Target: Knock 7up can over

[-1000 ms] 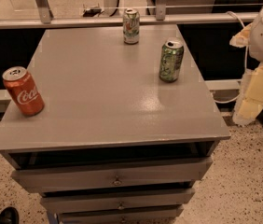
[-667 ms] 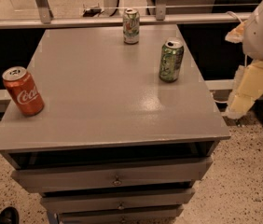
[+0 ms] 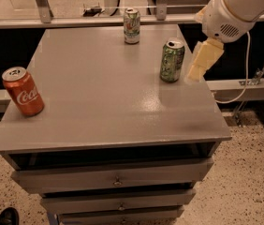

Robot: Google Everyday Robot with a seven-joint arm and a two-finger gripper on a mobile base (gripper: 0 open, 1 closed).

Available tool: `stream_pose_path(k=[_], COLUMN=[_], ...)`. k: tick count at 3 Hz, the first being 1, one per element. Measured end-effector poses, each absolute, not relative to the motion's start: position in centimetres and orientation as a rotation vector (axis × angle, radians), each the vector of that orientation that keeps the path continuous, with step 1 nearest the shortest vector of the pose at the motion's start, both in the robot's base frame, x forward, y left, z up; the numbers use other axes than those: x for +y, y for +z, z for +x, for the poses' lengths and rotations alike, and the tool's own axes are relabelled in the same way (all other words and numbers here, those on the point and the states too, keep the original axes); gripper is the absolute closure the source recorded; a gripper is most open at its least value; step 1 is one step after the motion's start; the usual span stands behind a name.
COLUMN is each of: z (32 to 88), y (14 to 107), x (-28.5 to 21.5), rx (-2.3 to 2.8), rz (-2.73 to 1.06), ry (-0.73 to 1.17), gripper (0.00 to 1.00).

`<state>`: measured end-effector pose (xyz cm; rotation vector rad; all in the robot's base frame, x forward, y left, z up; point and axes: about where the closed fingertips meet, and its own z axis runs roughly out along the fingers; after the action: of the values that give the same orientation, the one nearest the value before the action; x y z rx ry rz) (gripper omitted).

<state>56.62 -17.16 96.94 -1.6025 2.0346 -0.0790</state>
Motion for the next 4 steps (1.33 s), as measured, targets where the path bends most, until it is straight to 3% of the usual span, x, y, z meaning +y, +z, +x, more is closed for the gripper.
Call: stream_pose_path(k=[1, 3, 4], z=[61.5, 62.0, 69.8], y=[97.0, 97.0, 96.1], x=[-13.6, -13.4, -10.3], rx=[2.004, 1.996, 1.925], rz=[-1.517, -1.504, -1.347], ry=[0.021, 0.029, 0.113], gripper=[0.00, 0.00, 0.00])
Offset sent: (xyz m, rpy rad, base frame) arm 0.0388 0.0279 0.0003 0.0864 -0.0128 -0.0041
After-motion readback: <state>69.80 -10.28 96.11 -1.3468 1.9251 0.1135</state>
